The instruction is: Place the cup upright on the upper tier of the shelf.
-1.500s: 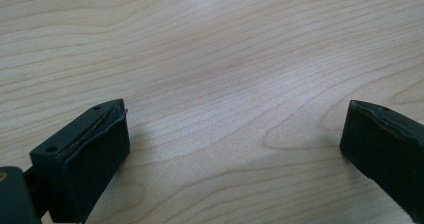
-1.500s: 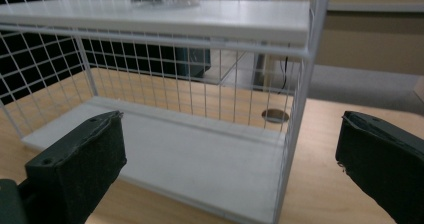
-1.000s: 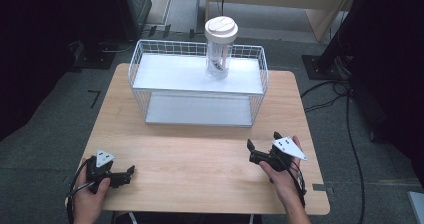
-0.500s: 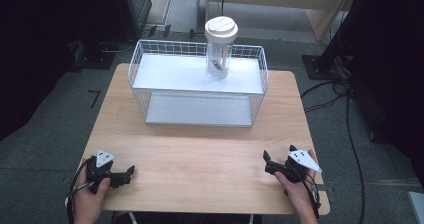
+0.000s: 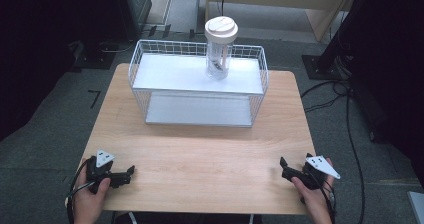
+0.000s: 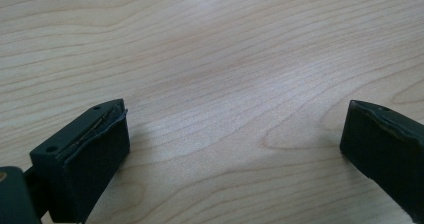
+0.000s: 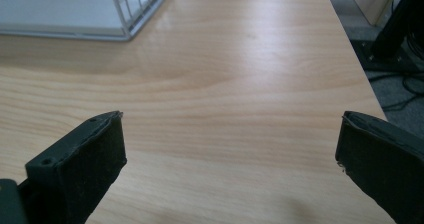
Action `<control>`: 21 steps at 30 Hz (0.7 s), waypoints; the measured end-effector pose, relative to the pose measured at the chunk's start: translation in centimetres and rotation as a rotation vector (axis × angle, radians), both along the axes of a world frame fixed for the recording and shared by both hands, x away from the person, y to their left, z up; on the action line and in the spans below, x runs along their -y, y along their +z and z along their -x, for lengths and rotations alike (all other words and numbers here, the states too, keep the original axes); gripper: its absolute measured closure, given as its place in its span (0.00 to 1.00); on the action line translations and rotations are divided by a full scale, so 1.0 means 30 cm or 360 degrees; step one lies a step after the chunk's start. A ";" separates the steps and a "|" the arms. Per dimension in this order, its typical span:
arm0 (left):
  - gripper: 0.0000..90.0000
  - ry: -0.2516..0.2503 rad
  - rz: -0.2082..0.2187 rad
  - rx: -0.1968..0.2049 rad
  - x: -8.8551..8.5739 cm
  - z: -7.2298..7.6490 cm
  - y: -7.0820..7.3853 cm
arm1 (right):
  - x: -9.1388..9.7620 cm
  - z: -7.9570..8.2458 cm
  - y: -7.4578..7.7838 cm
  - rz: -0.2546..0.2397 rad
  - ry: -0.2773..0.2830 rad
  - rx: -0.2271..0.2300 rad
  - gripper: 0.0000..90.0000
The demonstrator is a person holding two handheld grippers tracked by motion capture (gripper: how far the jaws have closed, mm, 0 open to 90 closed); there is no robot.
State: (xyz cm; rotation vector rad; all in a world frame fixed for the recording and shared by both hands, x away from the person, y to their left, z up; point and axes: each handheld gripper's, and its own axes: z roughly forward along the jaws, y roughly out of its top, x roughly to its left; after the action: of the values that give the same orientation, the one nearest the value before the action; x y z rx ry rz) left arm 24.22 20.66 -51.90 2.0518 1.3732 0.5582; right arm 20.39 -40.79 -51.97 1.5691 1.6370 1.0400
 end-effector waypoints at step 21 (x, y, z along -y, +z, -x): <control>0.00 0.0000 0.0000 0.0000 0.000 0.000 0.000 | 0.074 0.016 -0.023 0.0123 0.0102 -0.0423 0.00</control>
State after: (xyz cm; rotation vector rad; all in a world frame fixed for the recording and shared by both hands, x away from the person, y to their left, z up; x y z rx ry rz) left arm 24.22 20.66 -51.91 2.0517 1.3731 0.5585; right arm 19.92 -43.00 -52.66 1.6689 1.8923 0.8162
